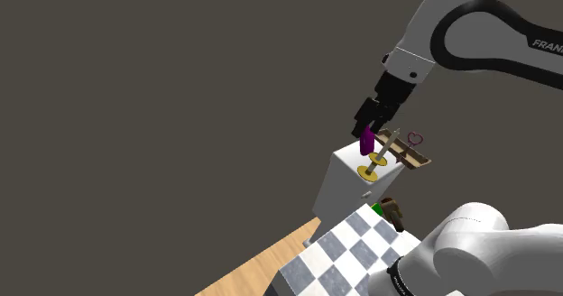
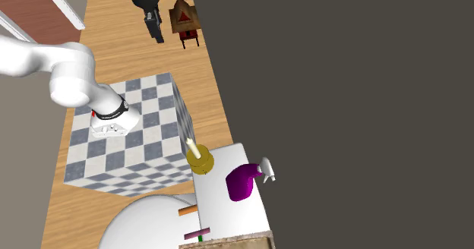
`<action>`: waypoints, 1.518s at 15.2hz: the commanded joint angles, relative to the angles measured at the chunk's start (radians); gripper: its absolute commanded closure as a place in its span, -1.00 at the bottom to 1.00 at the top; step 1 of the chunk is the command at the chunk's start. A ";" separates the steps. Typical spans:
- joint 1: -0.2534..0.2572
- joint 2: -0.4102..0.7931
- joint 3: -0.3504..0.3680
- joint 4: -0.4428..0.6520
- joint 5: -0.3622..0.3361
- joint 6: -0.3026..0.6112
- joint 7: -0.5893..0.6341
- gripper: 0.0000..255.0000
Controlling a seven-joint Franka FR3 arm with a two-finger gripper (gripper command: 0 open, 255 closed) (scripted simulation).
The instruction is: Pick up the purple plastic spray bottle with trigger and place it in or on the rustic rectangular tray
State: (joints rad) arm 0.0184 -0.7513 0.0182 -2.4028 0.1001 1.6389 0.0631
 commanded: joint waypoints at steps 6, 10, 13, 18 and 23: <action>-0.053 0.061 -0.055 -0.041 -0.063 0.136 -0.046 -1.00; -0.095 0.127 -0.101 -0.055 -0.108 0.247 -0.079 -1.00; -0.124 0.186 -0.137 -0.055 -0.136 0.330 -0.103 -1.00; -0.167 0.298 -0.198 -0.033 -0.171 0.463 -0.141 -1.00; -0.201 0.423 -0.260 0.015 -0.184 0.586 -0.182 -1.00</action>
State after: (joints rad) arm -0.1749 -0.3625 -0.2247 -2.4078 -0.0834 2.1992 -0.1036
